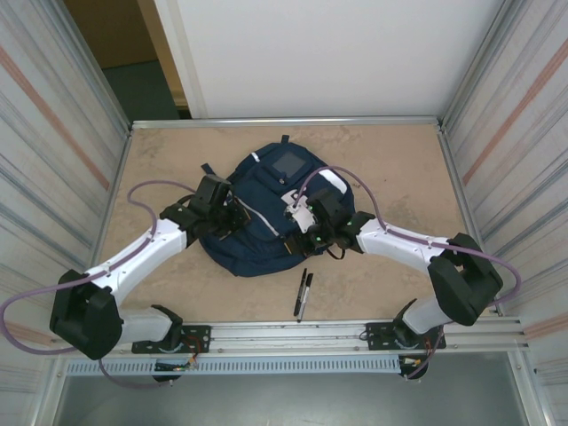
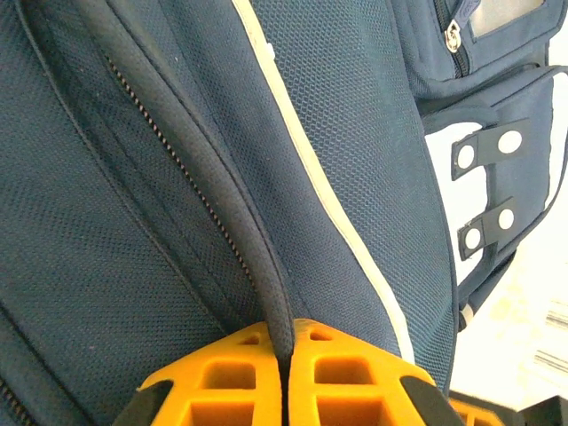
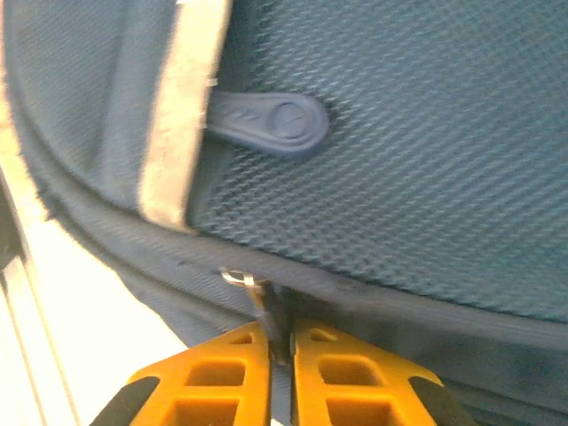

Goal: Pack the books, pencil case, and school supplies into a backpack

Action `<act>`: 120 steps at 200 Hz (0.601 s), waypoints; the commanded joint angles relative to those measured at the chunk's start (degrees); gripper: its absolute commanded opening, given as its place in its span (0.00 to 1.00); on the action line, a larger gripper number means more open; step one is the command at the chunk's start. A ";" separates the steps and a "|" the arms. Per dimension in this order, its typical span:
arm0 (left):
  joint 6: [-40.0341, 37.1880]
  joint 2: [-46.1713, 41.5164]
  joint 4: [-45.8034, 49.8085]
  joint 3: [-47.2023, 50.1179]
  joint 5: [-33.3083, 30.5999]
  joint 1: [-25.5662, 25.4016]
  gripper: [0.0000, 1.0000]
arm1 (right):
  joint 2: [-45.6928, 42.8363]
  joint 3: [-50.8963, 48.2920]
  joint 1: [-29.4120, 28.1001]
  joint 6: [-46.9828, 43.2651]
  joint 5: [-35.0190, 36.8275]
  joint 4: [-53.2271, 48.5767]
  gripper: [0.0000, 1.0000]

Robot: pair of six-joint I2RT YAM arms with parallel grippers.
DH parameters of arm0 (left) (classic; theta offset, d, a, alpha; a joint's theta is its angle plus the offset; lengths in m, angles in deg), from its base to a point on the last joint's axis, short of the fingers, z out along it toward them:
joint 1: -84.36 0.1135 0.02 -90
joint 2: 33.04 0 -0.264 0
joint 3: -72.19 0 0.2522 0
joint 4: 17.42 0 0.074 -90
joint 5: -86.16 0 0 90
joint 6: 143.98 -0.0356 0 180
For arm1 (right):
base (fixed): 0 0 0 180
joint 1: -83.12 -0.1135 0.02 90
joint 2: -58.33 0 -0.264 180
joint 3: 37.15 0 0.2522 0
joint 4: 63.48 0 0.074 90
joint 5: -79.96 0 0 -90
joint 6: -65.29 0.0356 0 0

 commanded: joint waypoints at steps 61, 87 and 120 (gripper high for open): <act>7.91 -1.91 -8.26 5.38 -2.32 -0.52 0.00 | 0.14 2.91 -3.18 5.78 -5.28 -3.88 0.00; 9.84 -1.78 -9.21 6.47 -4.71 -1.90 0.00 | 2.32 5.54 -7.15 8.44 -6.66 -4.90 0.00; 8.87 -0.25 -10.15 5.62 -6.83 -3.35 0.00 | 8.55 8.84 -11.21 14.57 -9.11 -0.69 0.00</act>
